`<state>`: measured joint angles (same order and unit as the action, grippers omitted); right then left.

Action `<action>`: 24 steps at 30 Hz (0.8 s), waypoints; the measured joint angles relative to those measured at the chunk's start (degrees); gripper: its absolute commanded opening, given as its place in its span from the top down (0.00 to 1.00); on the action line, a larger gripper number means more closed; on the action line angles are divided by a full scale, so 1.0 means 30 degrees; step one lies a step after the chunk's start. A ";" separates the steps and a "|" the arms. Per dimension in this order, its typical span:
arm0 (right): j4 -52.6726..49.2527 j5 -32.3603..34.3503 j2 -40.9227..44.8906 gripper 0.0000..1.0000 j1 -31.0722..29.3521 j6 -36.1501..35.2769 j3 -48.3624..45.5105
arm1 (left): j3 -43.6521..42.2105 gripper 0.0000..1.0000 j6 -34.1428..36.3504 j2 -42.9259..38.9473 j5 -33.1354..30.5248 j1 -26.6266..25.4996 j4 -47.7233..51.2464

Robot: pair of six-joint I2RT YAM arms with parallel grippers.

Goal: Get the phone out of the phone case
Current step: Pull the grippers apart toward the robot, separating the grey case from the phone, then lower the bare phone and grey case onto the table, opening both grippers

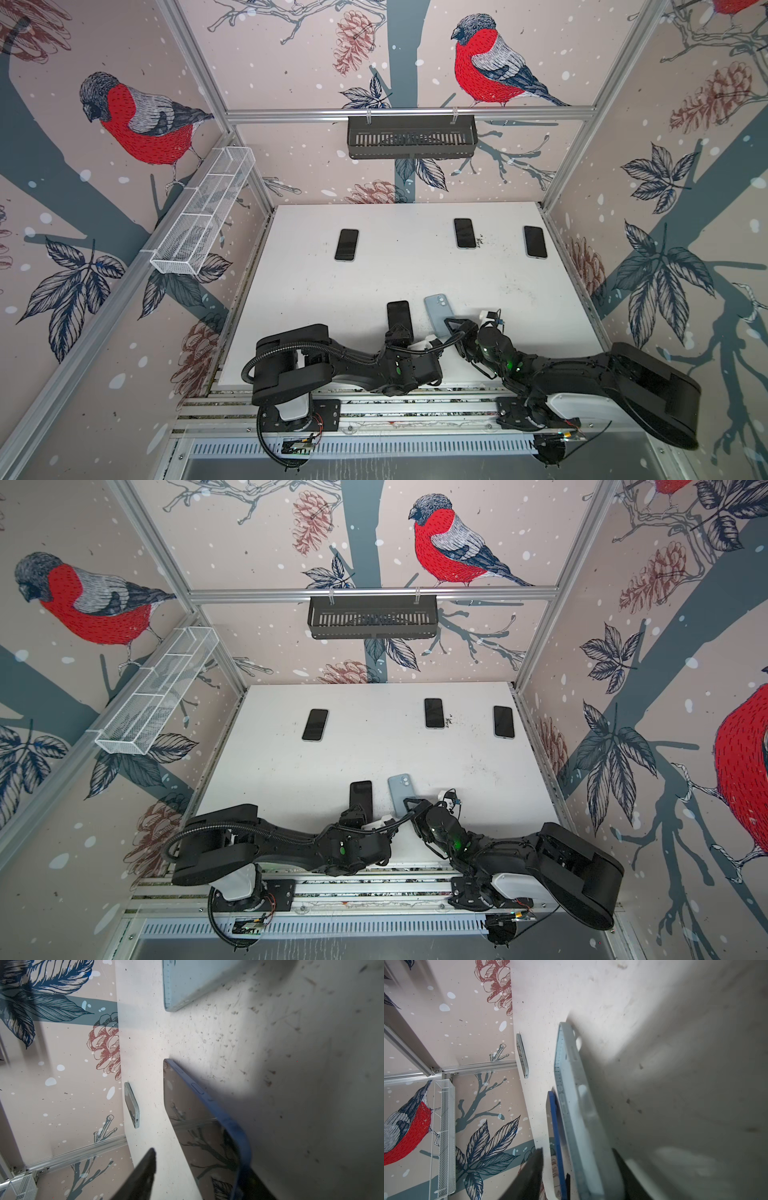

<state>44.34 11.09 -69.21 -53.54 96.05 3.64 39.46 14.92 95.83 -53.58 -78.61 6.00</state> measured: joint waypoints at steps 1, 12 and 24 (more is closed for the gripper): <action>0.0015 -0.0015 0.0000 0.21 -0.0058 -0.0007 0.0117 | -0.0015 0.02 -0.0058 -0.0051 -0.0240 -0.0007 0.0029; -0.6382 -0.0627 0.6623 0.00 0.0969 -0.1588 0.0131 | 0.0488 0.01 -0.1071 -0.1763 0.0903 -0.0175 0.1399; -1.6247 -0.0437 1.4149 0.00 0.2295 -0.6390 0.1406 | 0.1282 0.01 -0.3213 -0.5413 0.2346 -0.0860 0.3140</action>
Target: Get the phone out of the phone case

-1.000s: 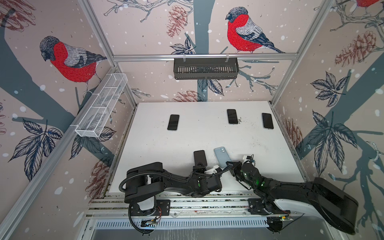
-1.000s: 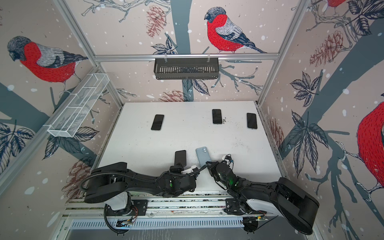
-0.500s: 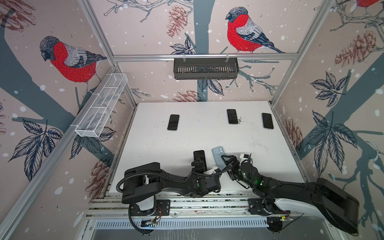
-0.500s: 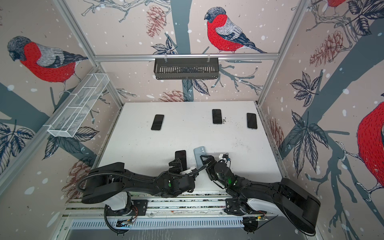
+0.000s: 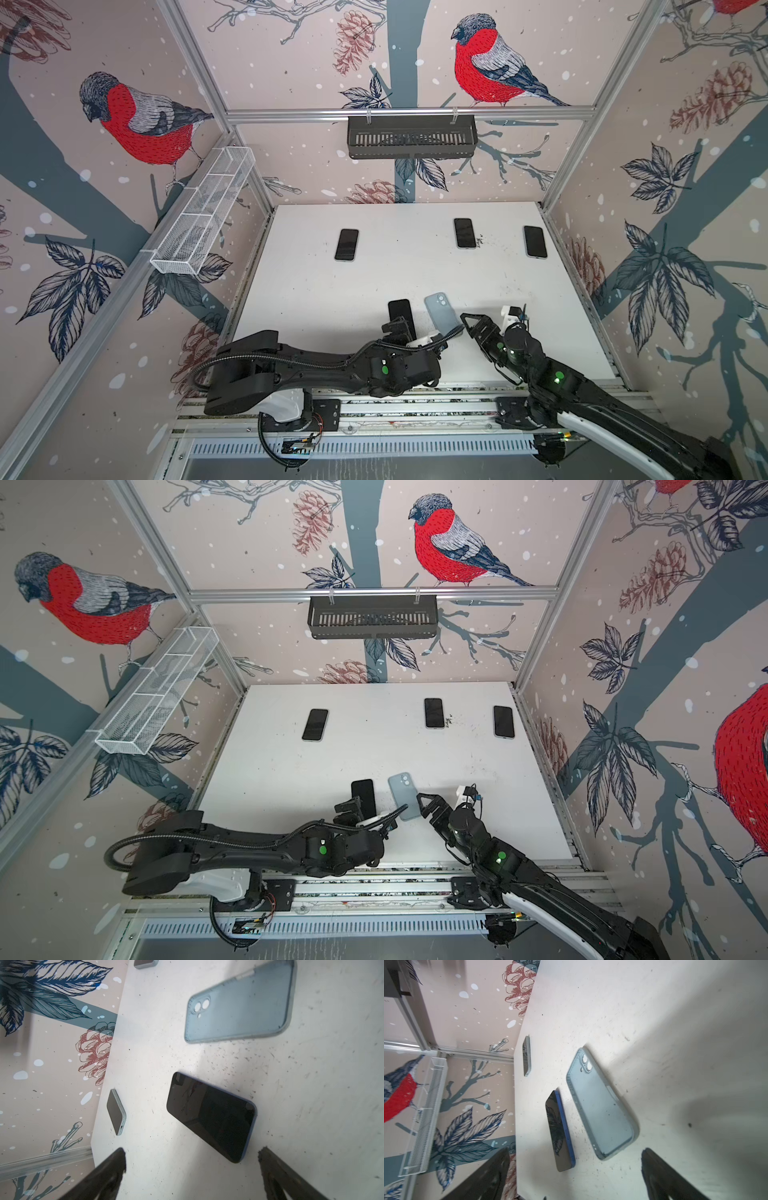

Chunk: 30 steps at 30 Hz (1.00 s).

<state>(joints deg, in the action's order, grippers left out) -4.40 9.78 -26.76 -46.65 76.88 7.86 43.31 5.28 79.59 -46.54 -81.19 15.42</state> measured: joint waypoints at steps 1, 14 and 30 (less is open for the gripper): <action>-0.0226 -0.0146 -0.0634 0.00 0.0233 -0.0670 0.0386 | 0.0240 0.01 -0.0481 -0.0532 -0.0036 0.0000 0.0007; -0.1515 -0.0539 -1.4812 0.38 0.0962 -1.0382 0.7832 | -0.0175 0.03 -1.3165 -0.7395 0.3942 0.2499 0.1683; -0.1443 0.0444 -1.9642 0.69 0.1450 -1.3682 0.9734 | -0.2790 0.07 -1.6808 -1.1468 0.6564 0.2528 0.2302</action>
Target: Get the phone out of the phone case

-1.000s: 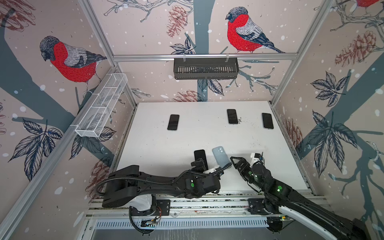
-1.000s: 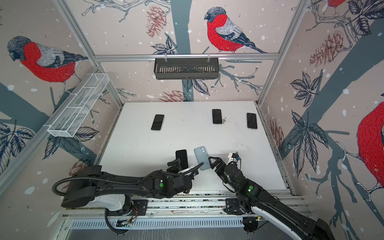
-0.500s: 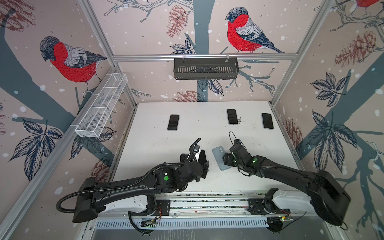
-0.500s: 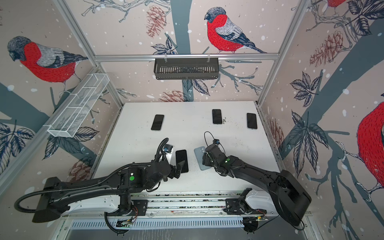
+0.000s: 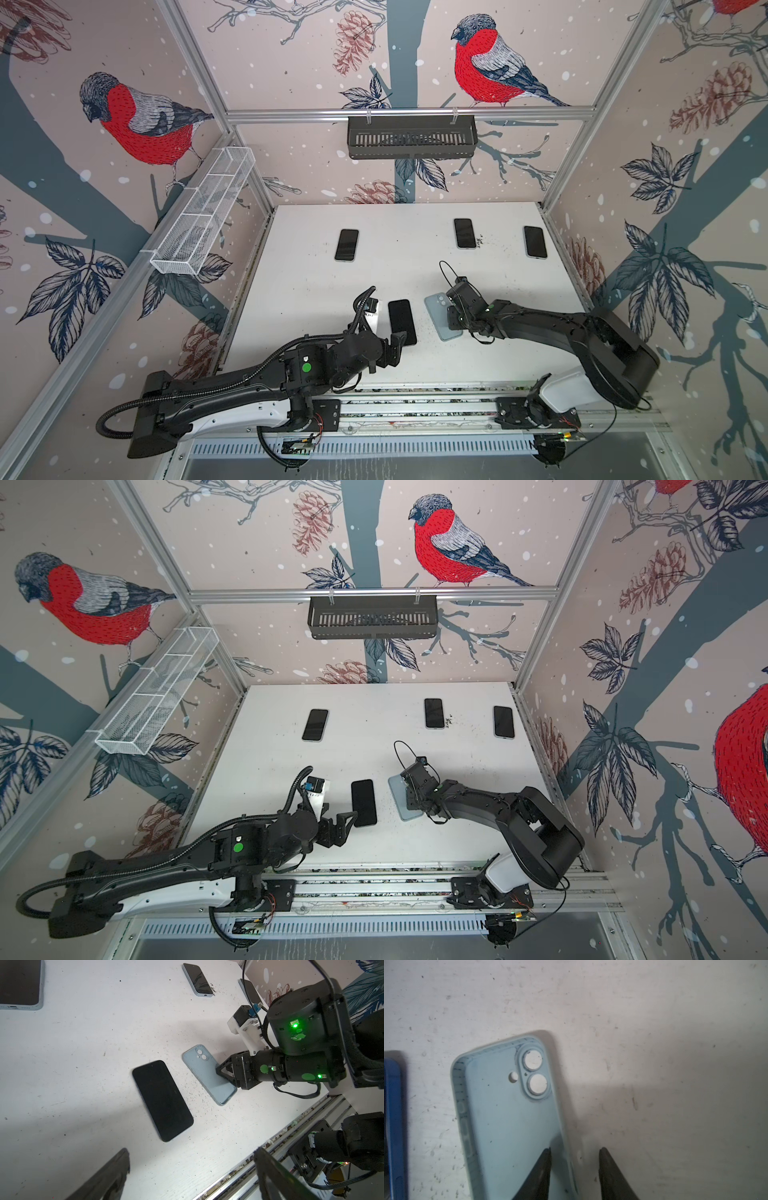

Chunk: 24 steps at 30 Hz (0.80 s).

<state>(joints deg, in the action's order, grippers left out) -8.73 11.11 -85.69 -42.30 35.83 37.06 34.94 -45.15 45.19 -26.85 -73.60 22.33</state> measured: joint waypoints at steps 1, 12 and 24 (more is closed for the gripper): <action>0.0058 0.0255 -0.0189 0.71 -0.0007 -0.0007 0.0095 | -0.0095 0.07 0.0000 -0.0095 0.0138 -0.0007 -0.0058; 0.1712 -0.0291 -0.1413 0.88 -0.0874 0.0648 0.0714 | -0.1217 0.08 -0.0131 -0.2280 0.0801 -0.0036 -0.0211; 0.4583 -0.1020 -0.2186 0.89 -0.2404 0.4065 0.0415 | -0.1421 0.09 -0.0503 -0.3228 0.0889 -0.0036 -0.0204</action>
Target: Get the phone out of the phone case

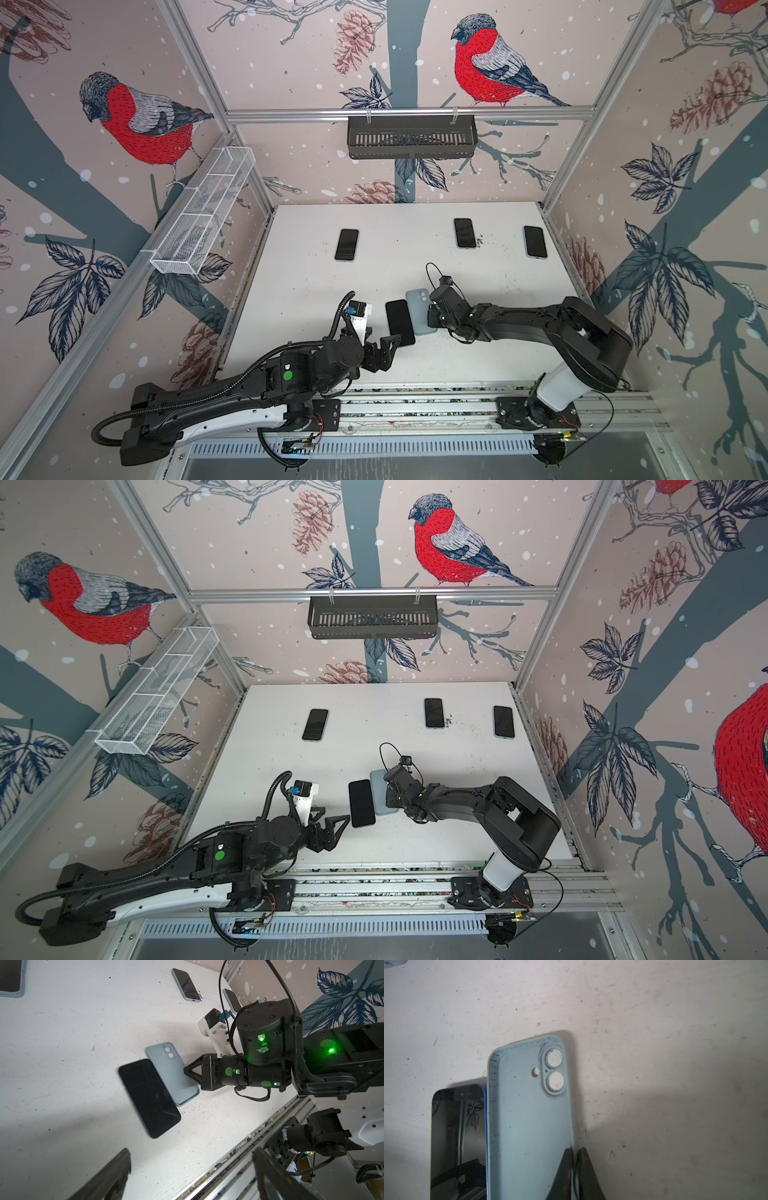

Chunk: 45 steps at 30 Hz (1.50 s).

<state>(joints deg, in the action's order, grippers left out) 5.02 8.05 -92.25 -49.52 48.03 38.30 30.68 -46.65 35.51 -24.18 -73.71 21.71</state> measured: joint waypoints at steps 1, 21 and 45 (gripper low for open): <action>0.0117 -0.0109 0.0124 0.89 -0.0102 0.0175 -0.0153 | 0.0000 0.09 0.0000 0.0015 0.0000 0.0000 0.0000; -0.3257 -0.0525 0.5340 0.00 -0.0845 0.0699 -0.0699 | 0.0714 0.02 0.0313 0.2375 -0.0459 0.0095 -0.1719; -0.6033 0.0801 0.4911 0.01 1.0666 -0.9566 0.5712 | 0.5836 0.02 0.7497 1.0316 0.7257 1.2298 -0.5705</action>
<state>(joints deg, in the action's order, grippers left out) -13.08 10.46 -77.52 -17.52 19.33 55.44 48.18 -24.16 66.46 -2.42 -36.82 4.60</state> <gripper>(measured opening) 0.996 0.978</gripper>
